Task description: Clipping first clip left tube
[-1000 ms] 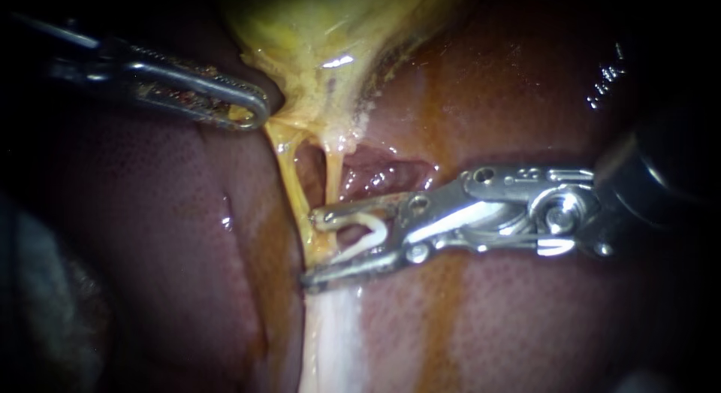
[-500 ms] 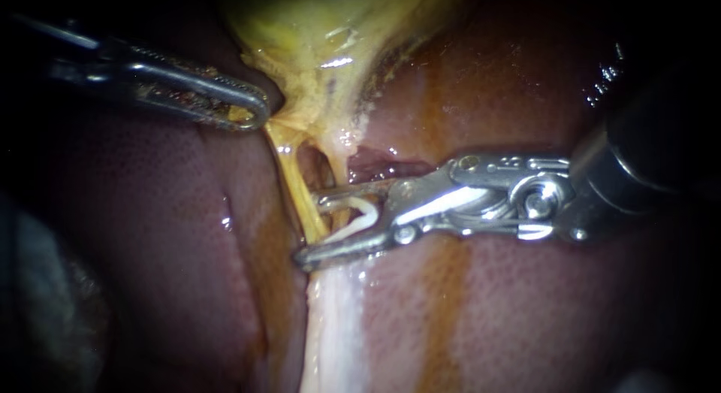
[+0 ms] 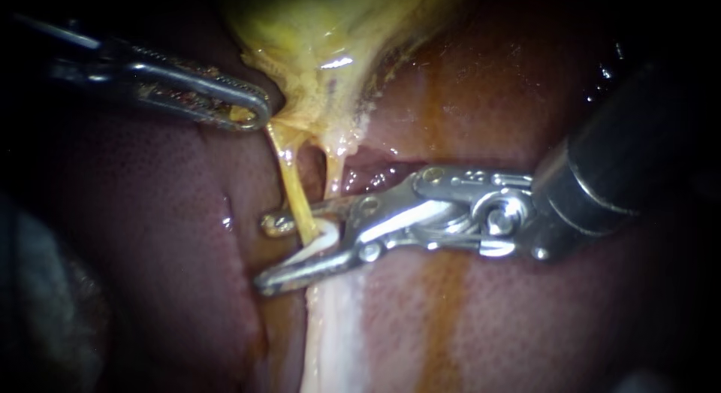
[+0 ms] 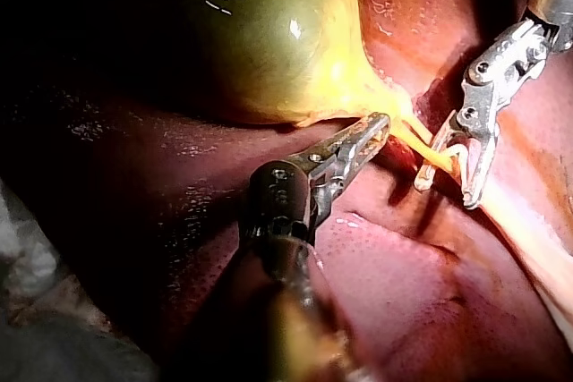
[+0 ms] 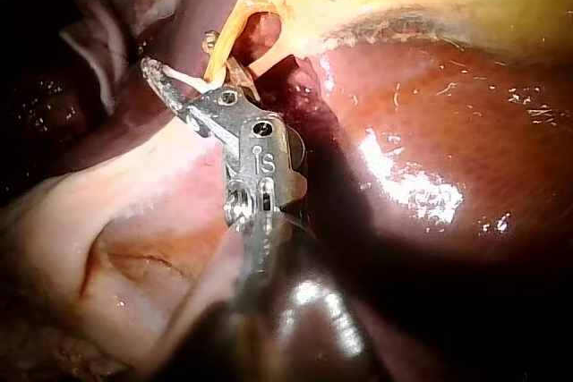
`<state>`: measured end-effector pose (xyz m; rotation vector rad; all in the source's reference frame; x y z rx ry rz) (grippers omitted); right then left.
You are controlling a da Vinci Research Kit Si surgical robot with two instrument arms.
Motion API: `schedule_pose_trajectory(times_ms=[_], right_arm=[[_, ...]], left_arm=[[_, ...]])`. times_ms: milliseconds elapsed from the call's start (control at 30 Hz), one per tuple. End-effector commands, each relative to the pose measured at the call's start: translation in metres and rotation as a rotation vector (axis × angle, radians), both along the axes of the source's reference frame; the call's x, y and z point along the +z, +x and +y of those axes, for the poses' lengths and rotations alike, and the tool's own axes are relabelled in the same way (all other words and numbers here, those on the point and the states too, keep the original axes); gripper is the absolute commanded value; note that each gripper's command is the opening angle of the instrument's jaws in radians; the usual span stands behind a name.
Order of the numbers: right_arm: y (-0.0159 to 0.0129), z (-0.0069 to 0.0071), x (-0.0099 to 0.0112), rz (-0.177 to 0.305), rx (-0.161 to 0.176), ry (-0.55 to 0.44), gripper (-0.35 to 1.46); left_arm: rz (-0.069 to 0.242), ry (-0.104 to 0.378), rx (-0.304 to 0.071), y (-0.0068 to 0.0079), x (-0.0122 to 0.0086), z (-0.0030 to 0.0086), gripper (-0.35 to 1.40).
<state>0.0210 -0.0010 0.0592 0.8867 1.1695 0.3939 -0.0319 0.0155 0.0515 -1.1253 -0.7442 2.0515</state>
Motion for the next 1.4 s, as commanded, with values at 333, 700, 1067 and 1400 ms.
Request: schedule_pose_trajectory(times_ms=[333, 700, 1067, 1400], right_arm=[[0.0011, -0.0011, -0.0046, 0.052, -0.025, 0.017, 0.4], [0.0001, -0.0002, -0.0045, 0.046, -0.018, 0.03, -0.04], [-0.0007, -0.0002, -0.0042, -0.001, -0.009, 0.131, -0.35], [-0.0012, -0.0002, -0.0039, 0.0, -0.011, 0.13, -0.35]], left_arm=[[0.0, 0.0, 0.0, 0.0, 0.0, 0.0, -0.35], [0.0, 0.0, 0.0, 0.0, 0.0001, 0.0, -0.35], [-0.001, 0.001, 0.002, 0.0, 0.0002, 0.0, -0.35], [-0.002, 0.001, 0.003, -0.0002, 0.0003, -0.0001, -0.35]])
